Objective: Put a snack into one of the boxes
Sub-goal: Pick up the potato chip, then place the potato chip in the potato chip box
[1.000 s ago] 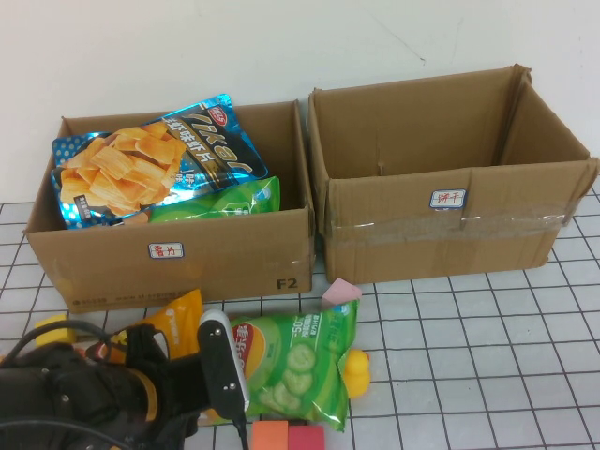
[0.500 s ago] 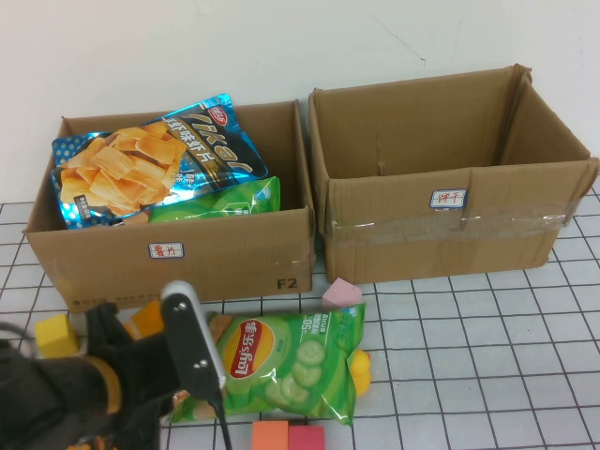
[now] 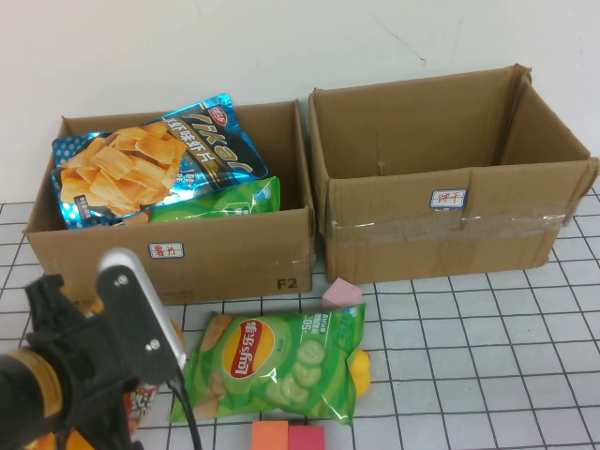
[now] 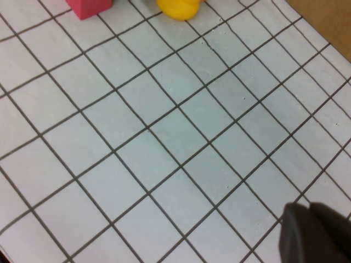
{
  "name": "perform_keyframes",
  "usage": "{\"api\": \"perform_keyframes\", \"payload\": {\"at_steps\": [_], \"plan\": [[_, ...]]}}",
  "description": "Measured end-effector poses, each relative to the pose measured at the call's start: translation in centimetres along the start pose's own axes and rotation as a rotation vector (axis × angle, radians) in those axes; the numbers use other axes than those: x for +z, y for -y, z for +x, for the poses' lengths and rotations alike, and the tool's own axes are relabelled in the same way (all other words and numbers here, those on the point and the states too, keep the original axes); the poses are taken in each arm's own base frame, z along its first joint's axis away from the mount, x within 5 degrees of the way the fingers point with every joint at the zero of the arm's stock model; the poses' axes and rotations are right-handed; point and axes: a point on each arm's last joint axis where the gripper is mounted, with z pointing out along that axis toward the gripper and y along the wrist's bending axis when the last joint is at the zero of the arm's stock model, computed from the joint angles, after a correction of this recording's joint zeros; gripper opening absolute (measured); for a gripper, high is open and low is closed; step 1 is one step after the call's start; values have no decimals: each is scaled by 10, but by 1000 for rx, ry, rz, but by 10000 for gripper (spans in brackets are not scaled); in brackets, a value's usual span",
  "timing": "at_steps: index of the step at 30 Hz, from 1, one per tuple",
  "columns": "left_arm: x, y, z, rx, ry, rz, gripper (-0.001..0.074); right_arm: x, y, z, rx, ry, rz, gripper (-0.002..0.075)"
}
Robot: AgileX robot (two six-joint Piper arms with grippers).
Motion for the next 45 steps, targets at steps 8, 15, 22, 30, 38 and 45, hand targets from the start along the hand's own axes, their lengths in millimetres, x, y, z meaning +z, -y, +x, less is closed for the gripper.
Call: {"api": "perform_keyframes", "payload": {"at_steps": [8, 15, 22, 30, 38, 45], "plan": [[-37, -32, -29, -222, 133, -100, 29, 0, 0, 0, -2, 2, 1, -1], [-81, -75, -63, -225, 214, -234, 29, 1, 0, 1, -1, 1, 2, -1], [-91, -121, -96, -1, 187, -456, 29, 2, 0, 1, -1, 4, 3, -1], [-4, -143, -126, 393, 115, -533, 29, 2, 0, 0, -4, 10, 8, -1], [112, -163, -101, 507, 84, -423, 27, 2, 0, 1, -4, 5, 4, -1], [161, -161, -93, 296, 150, -332, 139, 2, 0, 1, -4, 4, 3, -1]]}}
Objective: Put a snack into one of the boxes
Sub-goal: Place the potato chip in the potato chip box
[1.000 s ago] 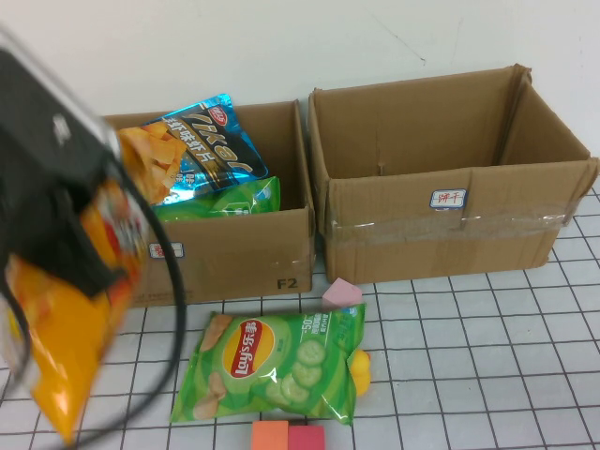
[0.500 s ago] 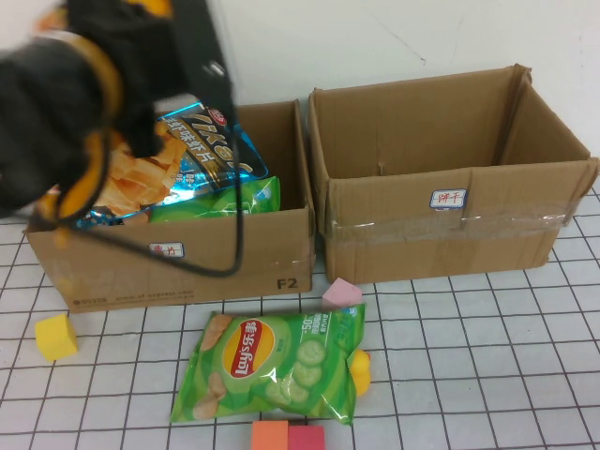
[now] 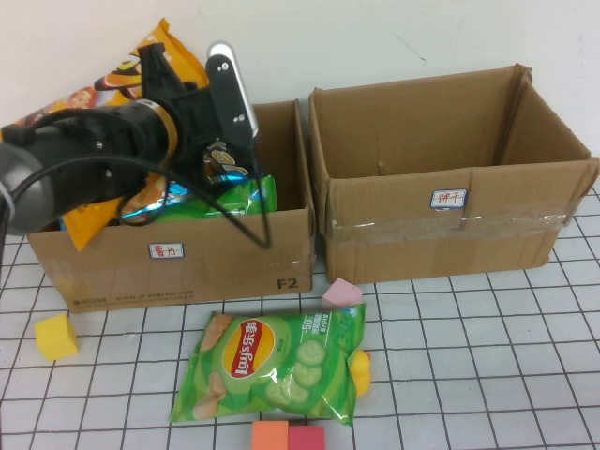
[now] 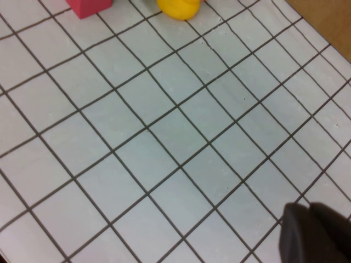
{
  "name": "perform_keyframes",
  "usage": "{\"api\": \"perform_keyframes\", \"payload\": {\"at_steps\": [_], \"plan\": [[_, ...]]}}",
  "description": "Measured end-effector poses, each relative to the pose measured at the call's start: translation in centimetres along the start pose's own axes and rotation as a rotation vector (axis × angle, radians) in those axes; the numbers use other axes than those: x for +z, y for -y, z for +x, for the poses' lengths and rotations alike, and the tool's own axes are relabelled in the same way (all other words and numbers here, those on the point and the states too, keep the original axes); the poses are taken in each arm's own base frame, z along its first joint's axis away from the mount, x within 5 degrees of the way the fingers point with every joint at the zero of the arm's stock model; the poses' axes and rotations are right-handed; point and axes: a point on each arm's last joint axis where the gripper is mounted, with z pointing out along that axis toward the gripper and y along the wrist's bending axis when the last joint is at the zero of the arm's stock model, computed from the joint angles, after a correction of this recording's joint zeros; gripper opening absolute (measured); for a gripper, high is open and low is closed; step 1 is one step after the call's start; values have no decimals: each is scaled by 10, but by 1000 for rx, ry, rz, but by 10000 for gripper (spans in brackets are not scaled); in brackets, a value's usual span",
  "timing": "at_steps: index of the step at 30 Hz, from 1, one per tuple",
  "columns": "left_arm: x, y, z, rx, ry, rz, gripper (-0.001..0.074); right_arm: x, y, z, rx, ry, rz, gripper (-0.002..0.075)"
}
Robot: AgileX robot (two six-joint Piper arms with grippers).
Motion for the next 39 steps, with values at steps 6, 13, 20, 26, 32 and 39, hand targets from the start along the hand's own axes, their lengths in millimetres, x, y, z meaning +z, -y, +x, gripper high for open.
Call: {"api": "perform_keyframes", "payload": {"at_steps": [6, 13, 20, 26, 32, 39], "plan": [[-1, -3, -7, -210, 69, 7, 535, 0, 0, 0, 0, 0, 0, -1], [-19, -20, -18, -417, 131, -19, 638, 0, 0, 0, 0, 0, 0, -1], [-40, -37, -32, -570, 243, -20, 520, 0, 0, 0, 0, 0, 0, -1], [-35, -31, -33, -605, 240, 2, 414, 0, 0, 0, 0, 0, 0, -1], [-75, -50, -62, -713, 275, -64, 206, 0, 0, 0, 0, 0, 0, -1], [-108, -61, -39, -1201, -55, -215, 12, 0, 0, 0, 0, 0, 0, -1]]}}
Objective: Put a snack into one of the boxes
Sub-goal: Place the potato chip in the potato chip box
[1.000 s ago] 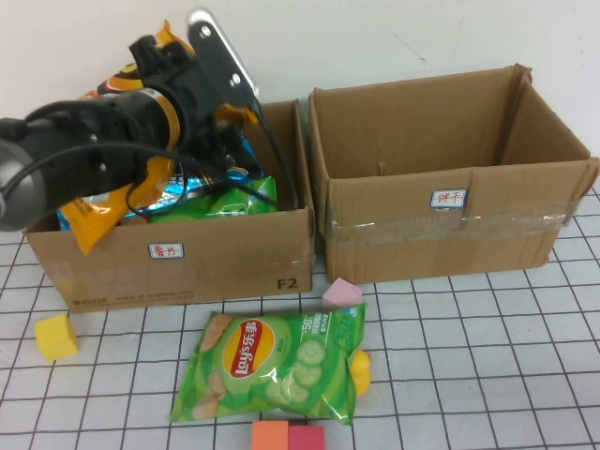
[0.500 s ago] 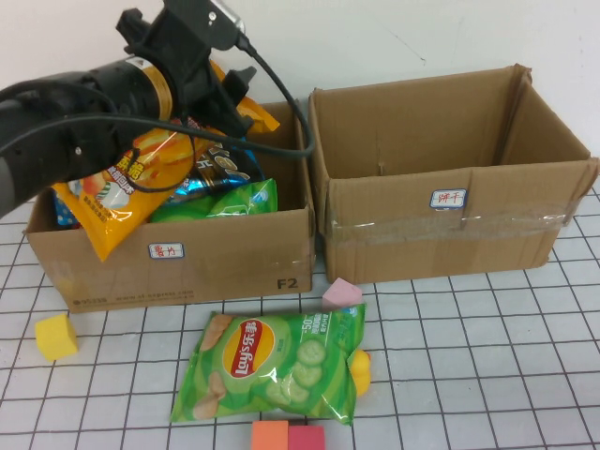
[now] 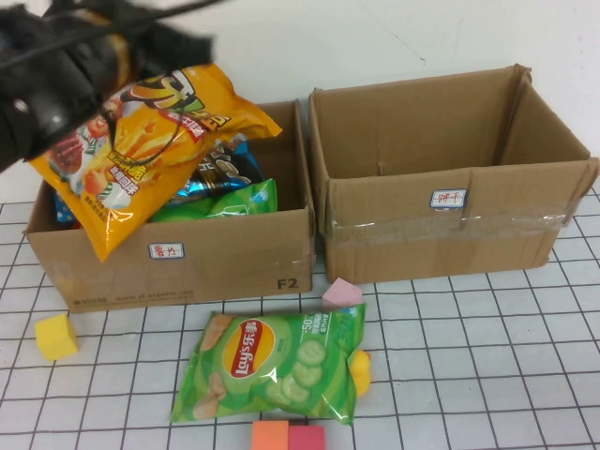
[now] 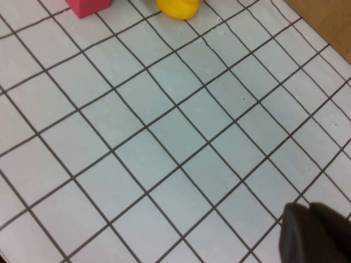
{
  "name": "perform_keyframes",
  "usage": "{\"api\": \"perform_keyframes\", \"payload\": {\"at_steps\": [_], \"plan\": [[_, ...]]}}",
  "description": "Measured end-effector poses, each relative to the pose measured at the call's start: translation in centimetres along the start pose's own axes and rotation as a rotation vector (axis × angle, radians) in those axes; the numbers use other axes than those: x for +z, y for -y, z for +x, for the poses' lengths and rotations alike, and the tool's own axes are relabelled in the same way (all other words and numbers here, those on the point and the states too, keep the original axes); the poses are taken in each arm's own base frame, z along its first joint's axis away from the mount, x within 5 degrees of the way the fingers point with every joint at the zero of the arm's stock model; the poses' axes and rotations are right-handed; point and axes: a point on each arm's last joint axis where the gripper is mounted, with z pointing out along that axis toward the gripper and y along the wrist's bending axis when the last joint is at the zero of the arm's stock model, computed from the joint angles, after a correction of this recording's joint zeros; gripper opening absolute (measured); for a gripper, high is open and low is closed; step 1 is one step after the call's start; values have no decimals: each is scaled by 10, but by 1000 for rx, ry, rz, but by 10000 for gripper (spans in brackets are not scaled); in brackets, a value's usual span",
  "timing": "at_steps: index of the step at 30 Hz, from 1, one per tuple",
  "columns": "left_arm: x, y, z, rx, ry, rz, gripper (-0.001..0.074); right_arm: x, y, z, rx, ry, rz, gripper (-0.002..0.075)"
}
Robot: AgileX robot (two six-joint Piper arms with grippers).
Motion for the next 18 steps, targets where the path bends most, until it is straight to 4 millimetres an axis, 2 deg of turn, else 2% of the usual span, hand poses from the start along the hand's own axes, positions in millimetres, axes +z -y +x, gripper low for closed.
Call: {"api": "perform_keyframes", "payload": {"at_steps": [2, 5, 10, 14, 18], "plan": [[-1, -3, 13, -50, -145, -27, 6, 0, 0, 0, 0, 0, 0, -1], [-2, 4, 34, -42, -327, 45, 1, 0, 0, 0, 0, 0, 0, -1], [-8, 22, 50, 0, -454, 242, -1, 0, 0, 0, 0, 3, 2, -1], [-21, 28, 44, 38, -440, 313, -1, 0, 0, 0, 0, 3, 2, -1], [-54, 23, 22, 86, -357, 331, -1, 0, 0, 0, -1, 1, 4, -1]]}}
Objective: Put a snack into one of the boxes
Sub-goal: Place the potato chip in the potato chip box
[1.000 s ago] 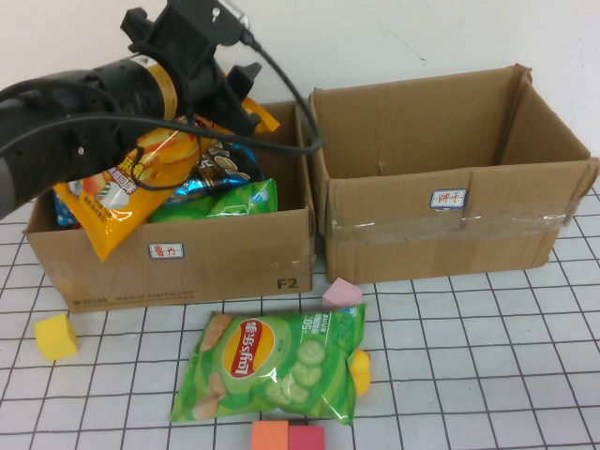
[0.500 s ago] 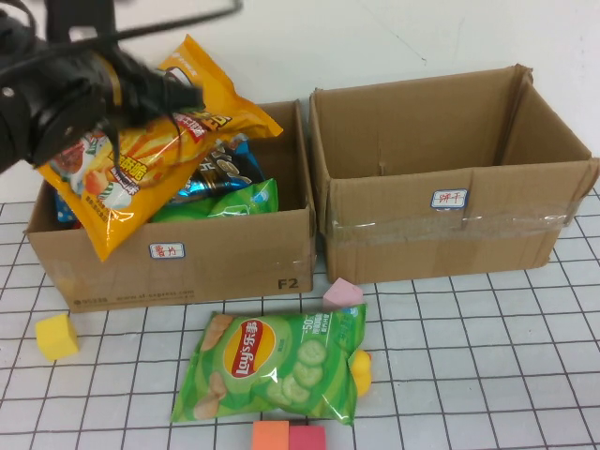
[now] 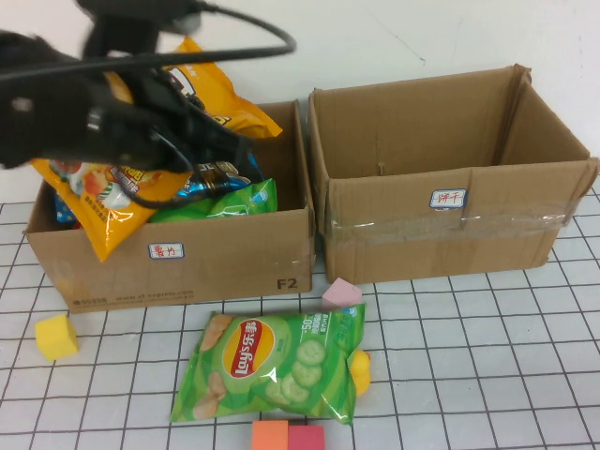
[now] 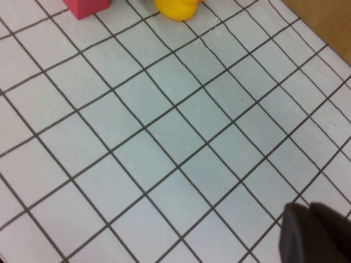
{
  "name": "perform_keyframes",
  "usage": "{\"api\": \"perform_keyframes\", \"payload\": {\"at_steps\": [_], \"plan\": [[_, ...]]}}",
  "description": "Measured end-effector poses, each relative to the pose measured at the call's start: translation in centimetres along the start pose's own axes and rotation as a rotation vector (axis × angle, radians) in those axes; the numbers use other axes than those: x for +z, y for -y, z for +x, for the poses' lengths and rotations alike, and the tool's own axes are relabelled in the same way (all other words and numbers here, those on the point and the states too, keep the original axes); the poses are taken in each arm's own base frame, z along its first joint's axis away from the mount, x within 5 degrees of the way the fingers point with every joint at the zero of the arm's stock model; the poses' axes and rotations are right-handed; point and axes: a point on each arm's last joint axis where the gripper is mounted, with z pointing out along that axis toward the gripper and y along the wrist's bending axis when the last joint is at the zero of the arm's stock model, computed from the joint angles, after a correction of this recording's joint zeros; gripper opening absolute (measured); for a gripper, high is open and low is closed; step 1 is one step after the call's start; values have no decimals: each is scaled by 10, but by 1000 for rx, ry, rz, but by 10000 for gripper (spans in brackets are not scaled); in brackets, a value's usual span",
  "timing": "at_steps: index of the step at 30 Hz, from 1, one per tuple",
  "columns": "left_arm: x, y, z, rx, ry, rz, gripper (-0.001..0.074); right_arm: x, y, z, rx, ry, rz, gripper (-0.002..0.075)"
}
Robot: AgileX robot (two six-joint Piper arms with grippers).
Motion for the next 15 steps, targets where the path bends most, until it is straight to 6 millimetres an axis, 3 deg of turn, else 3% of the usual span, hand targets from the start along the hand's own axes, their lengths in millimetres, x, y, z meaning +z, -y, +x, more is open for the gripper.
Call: {"api": "perform_keyframes", "payload": {"at_steps": [4, 7, 10, 15], "plan": [[-46, 4, -1, 38, 103, 6, -1, 0, 0, 0, 1, 0, 0, -1], [-71, 5, 11, 50, 157, 15, -1, 0, 0, 0, 1, -1, 1, -1], [-86, 2, 32, 53, 187, 16, -1, 0, 0, 0, 3, -1, 1, -1], [-90, -1, 83, 26, 144, 38, -1, 0, 0, 0, 5, -3, -1, -1]]}}
